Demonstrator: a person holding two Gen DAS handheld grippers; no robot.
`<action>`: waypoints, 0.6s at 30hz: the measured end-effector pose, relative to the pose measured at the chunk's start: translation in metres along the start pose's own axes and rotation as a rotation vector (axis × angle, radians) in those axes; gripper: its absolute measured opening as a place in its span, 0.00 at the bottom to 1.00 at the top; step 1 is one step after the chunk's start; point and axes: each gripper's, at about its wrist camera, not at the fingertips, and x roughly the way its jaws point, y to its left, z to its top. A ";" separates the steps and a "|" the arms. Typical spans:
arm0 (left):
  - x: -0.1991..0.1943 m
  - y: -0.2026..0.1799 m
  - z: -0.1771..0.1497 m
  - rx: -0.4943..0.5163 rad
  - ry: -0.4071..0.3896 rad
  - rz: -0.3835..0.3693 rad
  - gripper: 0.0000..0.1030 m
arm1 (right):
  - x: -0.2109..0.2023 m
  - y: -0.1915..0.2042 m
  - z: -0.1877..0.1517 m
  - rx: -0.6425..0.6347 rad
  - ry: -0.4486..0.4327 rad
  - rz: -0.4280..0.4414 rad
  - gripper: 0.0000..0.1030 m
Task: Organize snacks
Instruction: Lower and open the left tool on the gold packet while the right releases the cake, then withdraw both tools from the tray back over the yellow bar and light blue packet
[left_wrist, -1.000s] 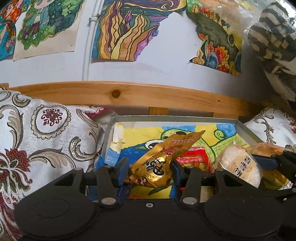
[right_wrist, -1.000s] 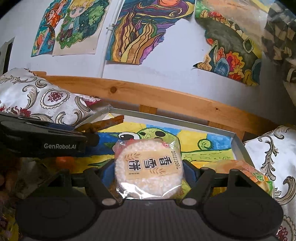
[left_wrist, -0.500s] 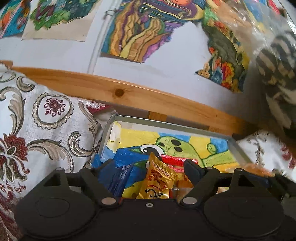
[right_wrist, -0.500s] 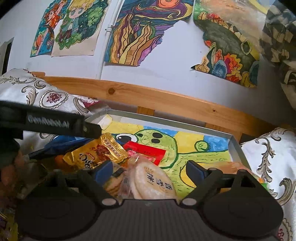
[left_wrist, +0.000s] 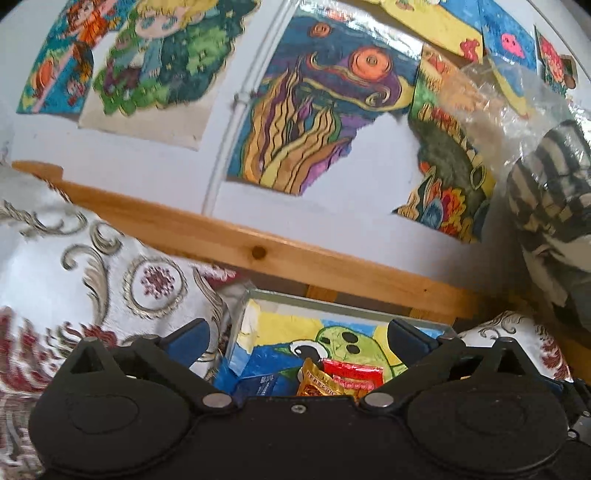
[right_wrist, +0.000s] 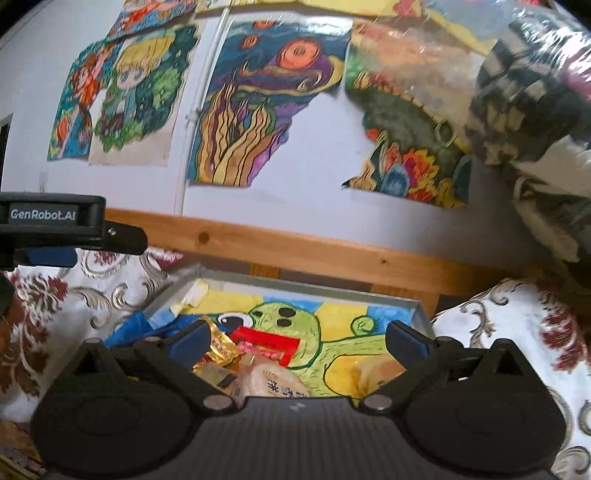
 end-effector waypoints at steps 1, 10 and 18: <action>-0.007 -0.002 0.002 0.004 -0.004 0.008 0.99 | -0.005 -0.001 0.002 0.006 -0.007 -0.003 1.00; -0.061 -0.021 -0.011 0.046 0.037 0.052 0.99 | -0.062 -0.010 0.007 0.015 -0.033 -0.003 1.00; -0.120 -0.029 -0.033 0.109 0.075 0.090 0.99 | -0.115 -0.015 0.004 0.013 -0.043 0.008 1.00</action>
